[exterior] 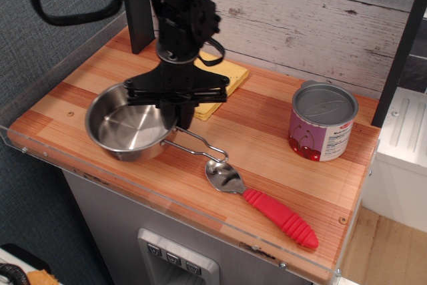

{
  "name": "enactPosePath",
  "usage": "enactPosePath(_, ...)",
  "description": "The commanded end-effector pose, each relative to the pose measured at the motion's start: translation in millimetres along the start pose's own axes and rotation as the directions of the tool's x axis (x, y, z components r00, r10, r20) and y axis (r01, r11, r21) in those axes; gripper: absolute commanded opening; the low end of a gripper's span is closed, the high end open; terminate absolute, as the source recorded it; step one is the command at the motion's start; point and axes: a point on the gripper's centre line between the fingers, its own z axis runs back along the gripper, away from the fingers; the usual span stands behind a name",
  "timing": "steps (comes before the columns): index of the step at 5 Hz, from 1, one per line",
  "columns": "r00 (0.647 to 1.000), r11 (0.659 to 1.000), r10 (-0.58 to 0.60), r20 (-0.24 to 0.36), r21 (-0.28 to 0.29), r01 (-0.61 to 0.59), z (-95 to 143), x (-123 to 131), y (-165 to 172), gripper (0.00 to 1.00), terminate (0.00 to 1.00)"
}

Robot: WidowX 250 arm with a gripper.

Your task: Slide the silver pot next to the red spoon.

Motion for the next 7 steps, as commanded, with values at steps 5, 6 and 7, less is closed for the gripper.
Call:
enactPosePath(5, 1.000, 1.000, 0.001, 0.015, 0.022, -0.002, -12, -2, -9, 1.00, 0.00)
enactPosePath(6, 1.000, 1.000, 0.010, 0.018, 0.021, -0.010, -7, 0, -7, 1.00, 0.00)
enactPosePath(7, 1.000, 1.000, 0.025, 0.014, 0.013, -0.026, 1, 1, -4, 1.00, 0.00)
